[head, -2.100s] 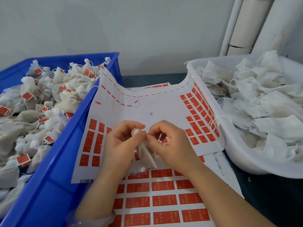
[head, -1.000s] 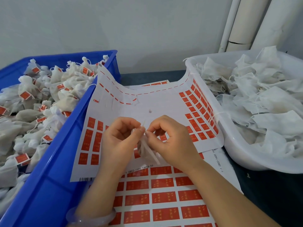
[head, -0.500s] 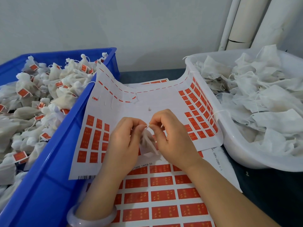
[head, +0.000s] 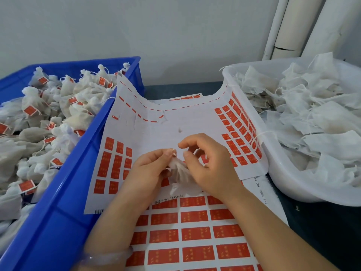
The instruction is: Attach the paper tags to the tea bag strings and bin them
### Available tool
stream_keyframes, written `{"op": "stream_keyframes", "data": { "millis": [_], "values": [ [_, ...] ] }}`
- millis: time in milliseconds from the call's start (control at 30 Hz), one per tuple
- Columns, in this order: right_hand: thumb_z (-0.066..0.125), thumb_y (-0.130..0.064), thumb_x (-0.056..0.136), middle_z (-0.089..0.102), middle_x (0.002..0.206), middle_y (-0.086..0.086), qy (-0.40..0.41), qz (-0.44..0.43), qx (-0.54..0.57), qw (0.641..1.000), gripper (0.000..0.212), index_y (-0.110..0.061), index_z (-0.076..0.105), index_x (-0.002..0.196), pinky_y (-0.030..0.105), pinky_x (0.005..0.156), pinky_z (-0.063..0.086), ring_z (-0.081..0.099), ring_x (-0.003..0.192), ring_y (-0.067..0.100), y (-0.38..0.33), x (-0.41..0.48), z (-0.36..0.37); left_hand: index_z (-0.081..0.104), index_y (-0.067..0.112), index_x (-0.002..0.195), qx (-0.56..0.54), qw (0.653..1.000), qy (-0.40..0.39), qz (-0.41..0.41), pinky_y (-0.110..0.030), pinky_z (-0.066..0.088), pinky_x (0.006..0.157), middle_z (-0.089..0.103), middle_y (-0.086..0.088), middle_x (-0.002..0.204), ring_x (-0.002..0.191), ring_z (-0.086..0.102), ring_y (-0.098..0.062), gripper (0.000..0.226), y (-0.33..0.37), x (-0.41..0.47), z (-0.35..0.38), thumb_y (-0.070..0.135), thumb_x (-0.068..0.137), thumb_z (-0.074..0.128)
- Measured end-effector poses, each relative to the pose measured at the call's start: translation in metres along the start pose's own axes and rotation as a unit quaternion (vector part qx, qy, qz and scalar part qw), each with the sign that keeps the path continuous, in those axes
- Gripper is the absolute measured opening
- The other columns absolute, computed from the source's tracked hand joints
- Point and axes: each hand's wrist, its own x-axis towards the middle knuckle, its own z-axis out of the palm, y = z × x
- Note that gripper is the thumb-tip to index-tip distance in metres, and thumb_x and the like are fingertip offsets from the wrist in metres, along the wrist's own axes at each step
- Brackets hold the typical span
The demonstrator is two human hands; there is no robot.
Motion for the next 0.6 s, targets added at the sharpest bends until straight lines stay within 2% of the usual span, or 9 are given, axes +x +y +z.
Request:
{"op": "stream_keyframes", "data": {
  "millis": [100, 233, 367, 467, 533, 600],
  "values": [
    [0.068, -0.029, 0.08, 0.064, 0.092, -0.01, -0.01, -0.009, -0.017, 1.0, 0.016, -0.017, 0.067, 0.092, 0.013, 0.065, 0.048, 0.058, 0.08, 0.005, -0.0019, -0.0006, 0.0032, 0.072, 0.014, 0.076, 0.003, 1.0, -0.004, 0.01, -0.034, 0.053, 0.073, 0.067, -0.007, 0.075, 0.076, 0.064, -0.022, 0.026, 0.0012, -0.0006, 0.0003, 0.032, 0.078, 0.054],
    [0.071, -0.029, 0.08, 0.064, 0.085, -0.014, -0.002, 0.037, 0.015, 0.999, 0.014, -0.019, 0.071, 0.089, 0.013, 0.065, 0.05, 0.06, 0.077, 0.002, -0.0003, 0.0002, 0.005, 0.075, 0.02, 0.076, 0.017, 1.0, 0.004, 0.02, -0.021, 0.053, 0.063, 0.072, -0.002, 0.078, 0.078, 0.07, -0.016, 0.026, 0.0015, -0.001, 0.0016, 0.034, 0.077, 0.053],
    [0.068, -0.026, 0.082, 0.059, 0.077, -0.023, -0.011, 0.066, 0.03, 0.997, 0.003, -0.026, 0.066, 0.083, 0.006, 0.062, 0.047, 0.059, 0.079, -0.005, 0.0005, 0.0001, 0.0045, 0.073, 0.024, 0.078, 0.058, 0.998, 0.019, 0.02, -0.031, 0.055, 0.071, 0.072, -0.003, 0.082, 0.082, 0.07, -0.019, 0.025, -0.0019, -0.0005, 0.0016, 0.039, 0.077, 0.053],
    [0.068, -0.024, 0.082, 0.061, 0.075, -0.02, -0.014, 0.067, 0.031, 0.997, 0.005, -0.025, 0.063, 0.08, 0.006, 0.06, 0.046, 0.059, 0.077, -0.004, 0.0005, -0.0006, 0.0033, 0.072, 0.028, 0.077, 0.088, 0.995, 0.026, 0.03, -0.035, 0.056, 0.074, 0.072, -0.001, 0.079, 0.08, 0.07, -0.019, 0.022, -0.0028, -0.0006, 0.002, 0.035, 0.084, 0.053],
    [0.066, -0.026, 0.08, 0.062, 0.074, -0.015, -0.013, 0.063, 0.041, 0.997, 0.006, -0.025, 0.061, 0.077, 0.007, 0.059, 0.047, 0.059, 0.074, -0.001, -0.0008, -0.0014, 0.0028, 0.071, 0.029, 0.078, 0.113, 0.992, 0.023, 0.045, -0.031, 0.057, 0.071, 0.072, -0.001, 0.078, 0.076, 0.07, -0.018, 0.022, -0.0019, -0.0019, 0.0031, 0.031, 0.089, 0.052],
    [0.06, -0.027, 0.076, 0.062, 0.071, -0.012, -0.013, 0.056, 0.056, 0.997, 0.005, -0.029, 0.056, 0.073, 0.009, 0.059, 0.047, 0.059, 0.072, 0.001, -0.0025, -0.002, 0.003, 0.07, 0.026, 0.078, 0.148, 0.986, 0.024, 0.069, -0.02, 0.055, 0.061, 0.071, 0.002, 0.074, 0.07, 0.069, -0.012, 0.024, -0.0015, -0.0031, 0.0041, 0.028, 0.091, 0.05]
  ]
}}
